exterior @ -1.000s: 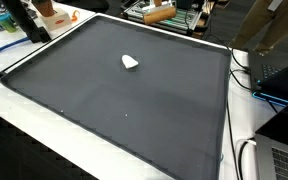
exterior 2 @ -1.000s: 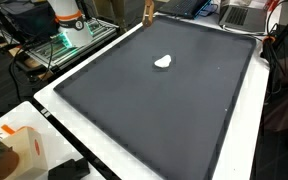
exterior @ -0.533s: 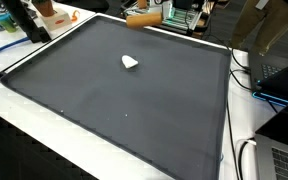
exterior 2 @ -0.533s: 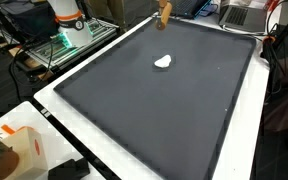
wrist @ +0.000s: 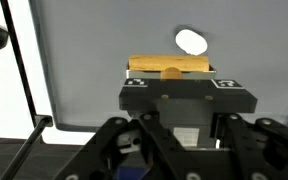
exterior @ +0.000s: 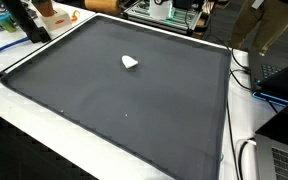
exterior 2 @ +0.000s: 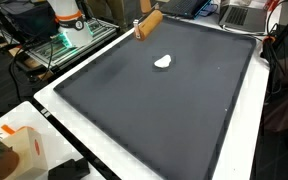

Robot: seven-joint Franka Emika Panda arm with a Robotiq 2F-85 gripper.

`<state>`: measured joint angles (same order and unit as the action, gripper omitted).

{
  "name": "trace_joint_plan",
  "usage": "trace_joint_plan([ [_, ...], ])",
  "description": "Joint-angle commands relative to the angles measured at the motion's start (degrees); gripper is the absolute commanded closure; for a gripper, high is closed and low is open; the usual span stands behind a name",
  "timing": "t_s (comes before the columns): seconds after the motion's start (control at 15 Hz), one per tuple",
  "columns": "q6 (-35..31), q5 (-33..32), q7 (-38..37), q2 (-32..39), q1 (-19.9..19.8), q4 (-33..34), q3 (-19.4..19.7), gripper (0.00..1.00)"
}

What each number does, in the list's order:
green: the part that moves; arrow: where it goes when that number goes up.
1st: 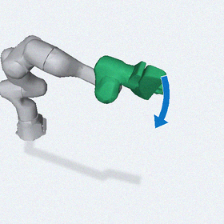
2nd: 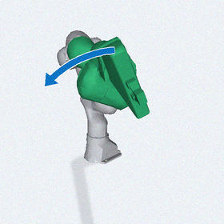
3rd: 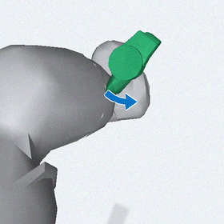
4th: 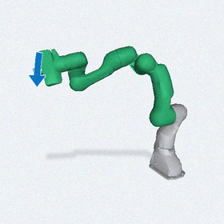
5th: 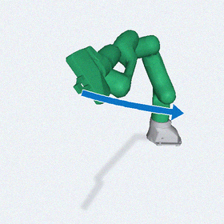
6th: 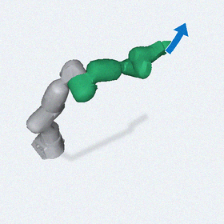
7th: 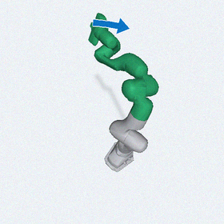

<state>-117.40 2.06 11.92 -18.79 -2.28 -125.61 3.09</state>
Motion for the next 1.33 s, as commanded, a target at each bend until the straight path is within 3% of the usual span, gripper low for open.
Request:
trace_joint_plan([
  [0.0, 0.71, -0.19, 0.51, -0.37, 0.52, -0.05, 0.72, 0.52],
  [0.13, 0.82, -0.19, 0.68, -0.78, 0.62, -0.39, 0.72, 0.52],
  [0.2, -0.35, -1.08, -1.92, -1.18, 0.44, -1.59, -0.28, 0.77],
  [0.53, -4.9, -4.81, -15.8, -4.96, 0.15, -7.77, -5.04, 0.77],
  [1.0, -13.35, -4.35, -29.73, -7.3, -0.17, -13.0, -9.03, 0.77],
  [1.07, -11.63, -3.25, -26.88, -4.93, 0.63, -10.66, -8.05, 0.52],
  [1.2, -11.97, -3.29, -28.16, -5.29, 0.54, -11.32, -8.45, 0.52],
  [1.27, -11.99, -3.29, -28.44, -5.36, 0.51, -11.39, -8.5, 0.77],
])
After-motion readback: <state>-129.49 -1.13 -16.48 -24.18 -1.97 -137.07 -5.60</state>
